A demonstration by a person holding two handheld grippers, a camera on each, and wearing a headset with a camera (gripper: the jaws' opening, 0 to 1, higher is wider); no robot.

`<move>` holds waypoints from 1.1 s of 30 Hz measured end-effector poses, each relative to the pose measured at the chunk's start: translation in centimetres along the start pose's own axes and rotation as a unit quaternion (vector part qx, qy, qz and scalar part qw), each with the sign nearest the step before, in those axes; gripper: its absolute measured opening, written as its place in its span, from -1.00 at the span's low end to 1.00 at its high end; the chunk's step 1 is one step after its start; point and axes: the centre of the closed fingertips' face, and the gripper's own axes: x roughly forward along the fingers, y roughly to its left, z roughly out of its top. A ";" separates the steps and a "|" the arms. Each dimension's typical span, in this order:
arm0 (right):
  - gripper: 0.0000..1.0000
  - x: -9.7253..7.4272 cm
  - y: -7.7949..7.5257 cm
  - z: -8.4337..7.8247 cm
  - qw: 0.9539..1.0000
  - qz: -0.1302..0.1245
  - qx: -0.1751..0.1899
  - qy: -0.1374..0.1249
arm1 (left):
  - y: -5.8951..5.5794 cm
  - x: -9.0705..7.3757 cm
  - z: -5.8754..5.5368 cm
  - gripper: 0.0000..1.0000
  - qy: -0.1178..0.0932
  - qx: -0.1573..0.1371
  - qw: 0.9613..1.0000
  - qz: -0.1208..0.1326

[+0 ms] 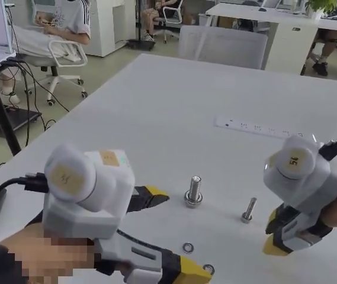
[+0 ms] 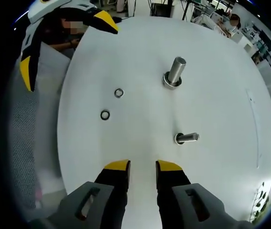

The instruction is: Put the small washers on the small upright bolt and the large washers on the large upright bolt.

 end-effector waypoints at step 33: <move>-0.56 3.8 6.7 6.0 0.993 0.059 -0.105 0.007 | -0.5 -0.9 -0.6 0.63 -0.003 -0.006 1.000 0.008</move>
